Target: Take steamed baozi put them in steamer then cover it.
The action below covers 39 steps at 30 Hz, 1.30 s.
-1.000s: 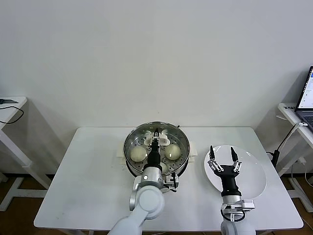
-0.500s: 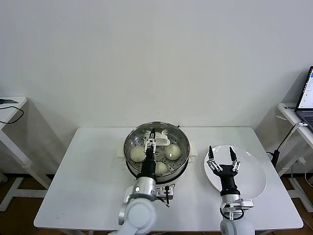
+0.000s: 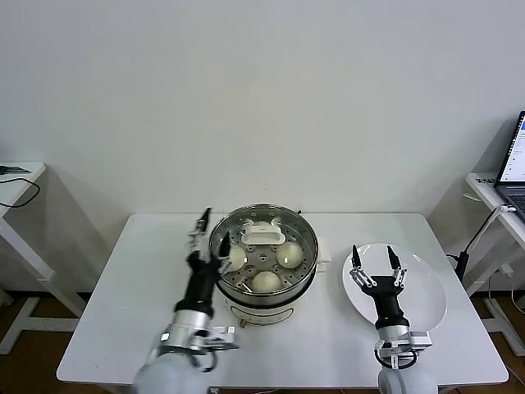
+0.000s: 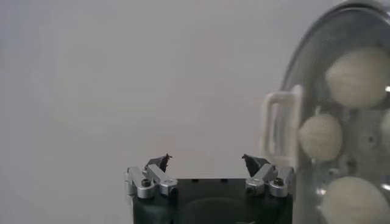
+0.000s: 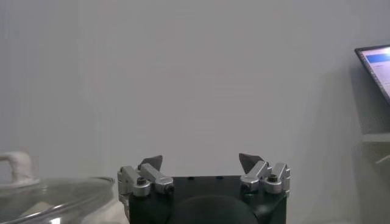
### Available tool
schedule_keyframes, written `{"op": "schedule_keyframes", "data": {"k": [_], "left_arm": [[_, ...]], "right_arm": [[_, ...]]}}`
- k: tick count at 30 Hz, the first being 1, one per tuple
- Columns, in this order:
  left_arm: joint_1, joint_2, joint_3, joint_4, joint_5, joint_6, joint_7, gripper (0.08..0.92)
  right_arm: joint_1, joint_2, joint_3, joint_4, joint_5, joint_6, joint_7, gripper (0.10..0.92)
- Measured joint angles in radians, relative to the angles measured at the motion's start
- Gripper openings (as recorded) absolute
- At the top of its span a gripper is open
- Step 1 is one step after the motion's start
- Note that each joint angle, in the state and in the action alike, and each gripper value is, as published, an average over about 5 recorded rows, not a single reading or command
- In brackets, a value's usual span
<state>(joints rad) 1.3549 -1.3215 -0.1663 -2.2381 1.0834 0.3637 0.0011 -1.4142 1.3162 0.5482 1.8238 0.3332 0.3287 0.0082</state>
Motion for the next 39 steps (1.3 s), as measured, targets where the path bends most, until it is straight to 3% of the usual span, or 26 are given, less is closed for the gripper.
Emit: {"op": "schedule_keyframes", "data": {"k": [7, 14, 39], "left_arm": [[0.119, -0.05, -0.23, -0.009, -0.388, -0.186, -0.032, 0.823], [0.19, -0.096, -0.354, 0.03, -0.631, -0.307, -0.031, 0.823], [0.267, -0.16, -0.447, 0.1, -0.86, -0.447, -0.019, 0.823]], "right_arm": [[-0.007, -0.003, 0.009, 0.045, -0.007, -0.053, -0.002, 0.823], [-0.017, -0.006, 0.015, 0.068, -0.014, -0.085, -0.003, 0.823], [-0.039, -0.002, 0.024, 0.101, -0.043, -0.132, 0.005, 0.823]]}}
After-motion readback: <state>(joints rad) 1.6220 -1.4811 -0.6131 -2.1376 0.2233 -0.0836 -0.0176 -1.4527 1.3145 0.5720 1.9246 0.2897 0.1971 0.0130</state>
